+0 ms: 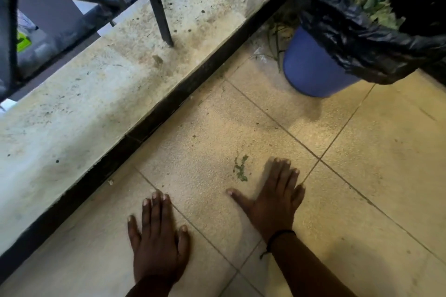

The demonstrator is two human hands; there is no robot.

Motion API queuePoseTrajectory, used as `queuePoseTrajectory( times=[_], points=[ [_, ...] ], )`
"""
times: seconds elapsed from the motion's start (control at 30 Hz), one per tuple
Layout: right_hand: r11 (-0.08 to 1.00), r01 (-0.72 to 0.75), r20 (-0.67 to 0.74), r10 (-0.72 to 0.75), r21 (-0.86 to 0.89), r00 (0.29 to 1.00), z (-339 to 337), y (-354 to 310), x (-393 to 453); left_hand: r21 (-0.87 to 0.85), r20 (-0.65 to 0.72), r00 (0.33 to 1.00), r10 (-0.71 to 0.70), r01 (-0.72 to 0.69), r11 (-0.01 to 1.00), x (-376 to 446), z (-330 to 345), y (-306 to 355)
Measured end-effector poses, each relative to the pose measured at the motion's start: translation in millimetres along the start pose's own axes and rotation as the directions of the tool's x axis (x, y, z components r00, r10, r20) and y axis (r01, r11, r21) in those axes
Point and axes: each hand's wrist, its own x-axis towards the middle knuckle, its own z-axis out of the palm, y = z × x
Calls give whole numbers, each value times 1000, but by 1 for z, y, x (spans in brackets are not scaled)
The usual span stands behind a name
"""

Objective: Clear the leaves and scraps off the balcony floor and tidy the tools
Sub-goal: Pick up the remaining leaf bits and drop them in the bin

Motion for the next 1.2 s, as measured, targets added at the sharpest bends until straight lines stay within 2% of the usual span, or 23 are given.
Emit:
queuePoseTrajectory(
  times=[0.27, 0.47, 0.6, 0.7, 0.77, 0.87, 0.93, 1.0, 1.03, 1.1, 1.2],
  points=[
    [996, -51, 10, 51, 67, 999, -23, -18, 59, -5, 49, 999, -18, 18, 1000, -2, -2, 1],
    [934, 215, -19, -219, 286, 976, -50, 2, 70, -8, 63, 998, -17, 17, 1000, -1, -3, 1],
    [946, 209, -11, -212, 246, 977, -40, 8, 45, -9, 72, 997, -13, 14, 1000, -2, -3, 1],
    [921, 351, -32, -351, 168, 936, -16, -6, 29, -2, 70, 997, -19, 20, 1000, -1, -3, 1],
    [882, 432, -47, -431, 190, 901, -4, -12, 31, -1, 67, 998, -19, 19, 1000, -1, -3, 1],
    [828, 328, -47, -345, 455, 937, -20, -17, 32, -5, 55, 998, -16, 16, 1000, -1, -3, 2],
    [819, 265, -111, -242, 509, 964, -31, -11, 26, -4, 49, 999, -16, 17, 1000, -1, -3, 3],
    [913, 232, -125, -201, 335, 972, -29, 3, 16, -3, 55, 998, -16, 17, 1000, -1, -4, 2],
    [962, 190, -63, -181, 197, 981, -25, 9, 9, 0, 56, 998, -15, 15, 1000, -1, -5, 2],
    [990, 132, 60, -129, -49, 990, -11, 17, -9, 9, 64, 998, -12, 12, 1000, -1, -5, 2],
    [976, 173, 71, -164, -136, 984, 2, 7, -14, 15, 61, 998, -4, 3, 1000, 0, -6, 4]
  ],
)
